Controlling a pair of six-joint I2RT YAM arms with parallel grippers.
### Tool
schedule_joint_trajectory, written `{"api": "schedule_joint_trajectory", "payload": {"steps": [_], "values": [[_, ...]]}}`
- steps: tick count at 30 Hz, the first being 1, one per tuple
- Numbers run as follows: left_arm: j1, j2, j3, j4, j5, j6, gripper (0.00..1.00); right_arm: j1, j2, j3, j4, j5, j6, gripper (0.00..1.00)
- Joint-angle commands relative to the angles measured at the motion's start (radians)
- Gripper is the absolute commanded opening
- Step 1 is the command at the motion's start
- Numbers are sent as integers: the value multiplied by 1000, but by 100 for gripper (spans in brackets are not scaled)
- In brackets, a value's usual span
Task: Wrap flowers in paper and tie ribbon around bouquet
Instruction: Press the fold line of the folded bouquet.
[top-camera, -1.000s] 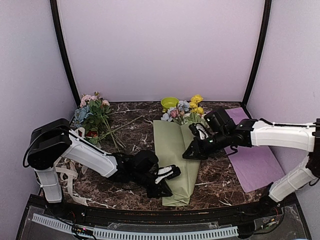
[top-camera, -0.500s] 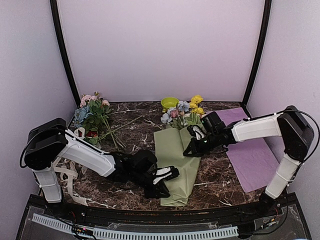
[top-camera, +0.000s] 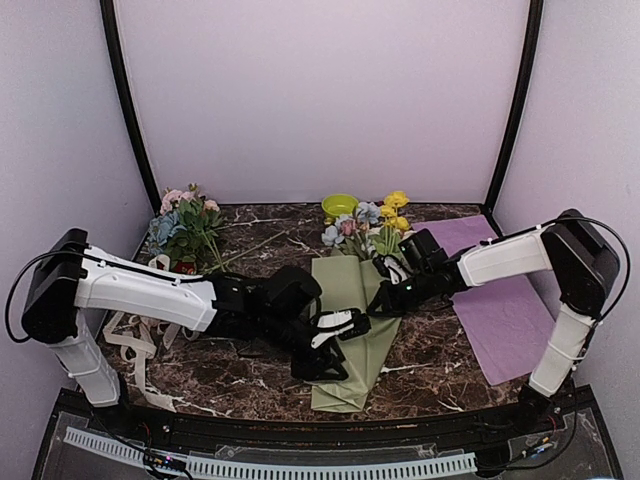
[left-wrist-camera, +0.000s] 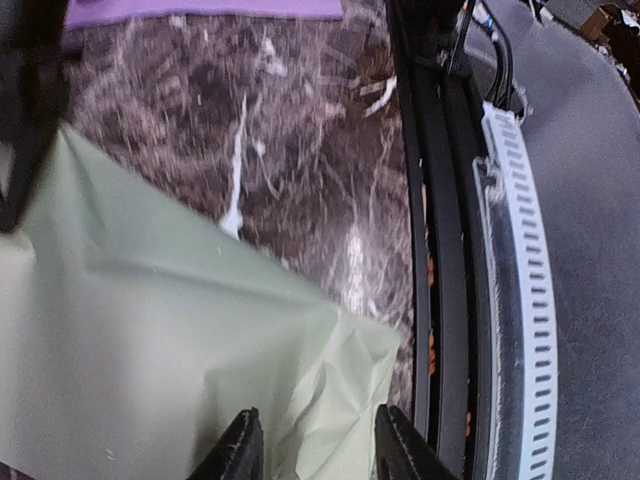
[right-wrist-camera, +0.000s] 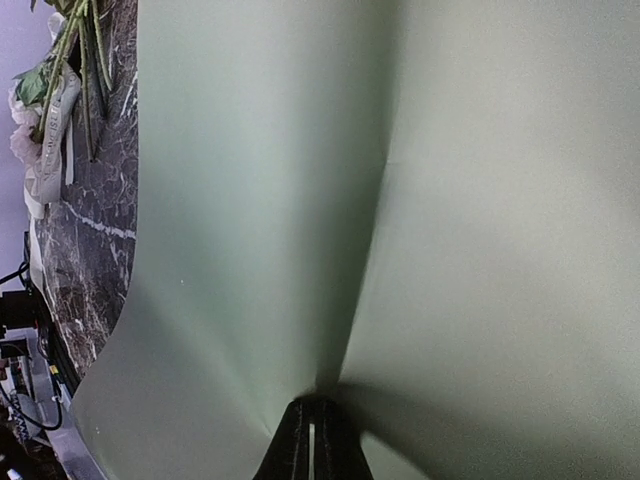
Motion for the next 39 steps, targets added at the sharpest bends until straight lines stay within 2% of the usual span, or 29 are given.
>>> {"api": "schedule_joint_trajectory", "payload": {"steps": [1,4,7,10,18,27,32,36,39], "values": [[-10,1,58,15,-58,24,39,0,-17,-13,43,13,-12,4],[-20,154,152,-95,-89,30,31,0,-23,-3,39,13,-16,4],[-45,203,144,-100,-179,54,29,-1,-32,-2,39,19,-17,4],[-51,204,123,-85,-203,56,28,0,-29,3,36,16,-22,4],[-82,191,70,-36,-162,49,29,-8,-32,62,-9,46,-47,5],[-86,170,59,-35,-127,78,36,-91,-18,207,-136,123,-93,7],[-87,178,61,-35,-120,85,36,-126,-92,266,-215,159,-149,11],[-87,195,60,-32,-107,82,36,-77,-187,131,-177,-25,-190,12],[-87,205,62,-29,-92,79,36,22,-233,-28,0,-214,-144,11]]}}
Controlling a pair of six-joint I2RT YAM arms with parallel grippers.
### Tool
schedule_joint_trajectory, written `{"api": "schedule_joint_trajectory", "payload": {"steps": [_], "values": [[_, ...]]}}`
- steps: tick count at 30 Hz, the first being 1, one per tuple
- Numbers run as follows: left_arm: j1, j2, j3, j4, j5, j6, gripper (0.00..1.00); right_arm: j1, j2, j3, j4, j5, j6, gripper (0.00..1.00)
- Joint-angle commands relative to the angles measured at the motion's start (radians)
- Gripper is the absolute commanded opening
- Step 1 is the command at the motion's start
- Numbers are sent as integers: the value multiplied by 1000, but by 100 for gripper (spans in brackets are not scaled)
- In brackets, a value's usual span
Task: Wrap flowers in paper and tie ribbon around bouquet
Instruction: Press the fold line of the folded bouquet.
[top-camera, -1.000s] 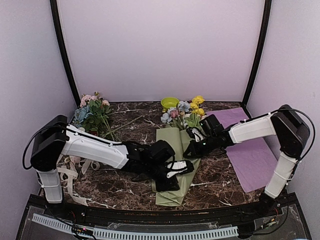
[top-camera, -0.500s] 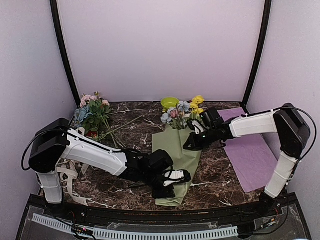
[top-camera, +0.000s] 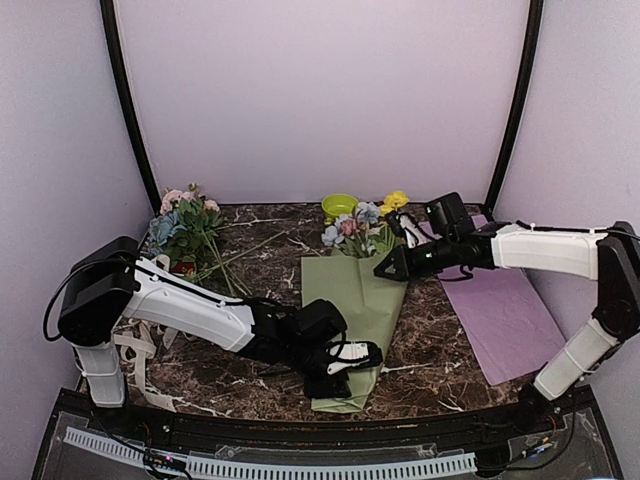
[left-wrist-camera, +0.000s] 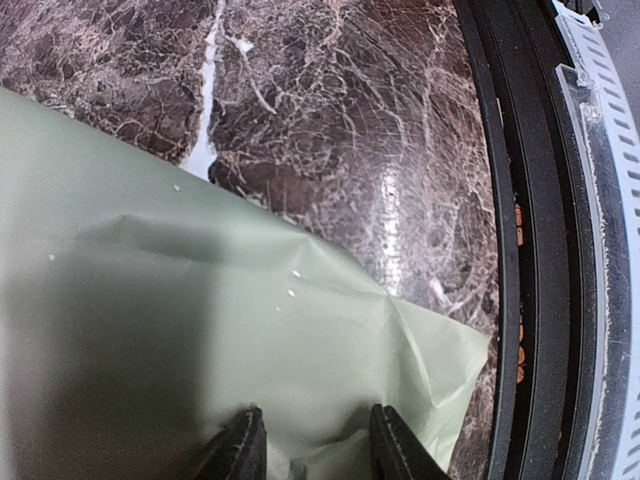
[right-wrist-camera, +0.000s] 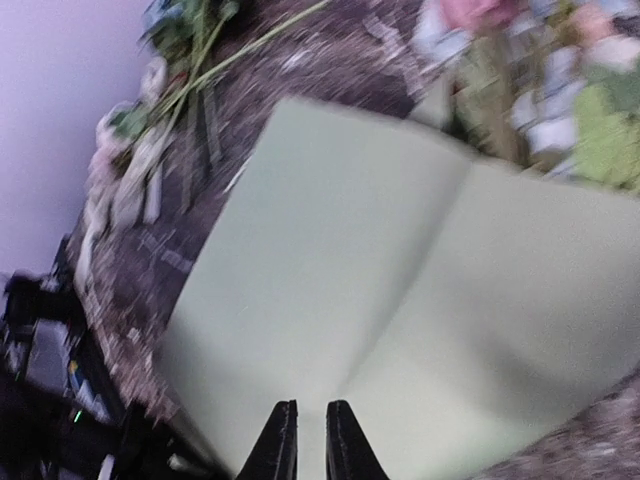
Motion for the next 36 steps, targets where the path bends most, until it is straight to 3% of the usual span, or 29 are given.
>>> {"api": "schedule_joint_trajectory", "payload": {"steps": [1,5,7,14,25,36], "values": [[-9,11,-9,-37,54,10,36,139,-45,-207,257,-292,52,11],[-7,13,-13,-30,63,9,36,176,7,-336,509,-327,206,8],[-3,15,-18,-25,72,5,36,166,65,-355,540,-307,216,6],[16,31,-19,-23,118,0,36,-9,181,-336,469,-166,209,0],[31,44,-13,-30,161,9,36,-225,349,-222,538,-153,278,0],[36,44,-9,-41,162,10,36,-334,461,20,393,-99,261,0]]}}
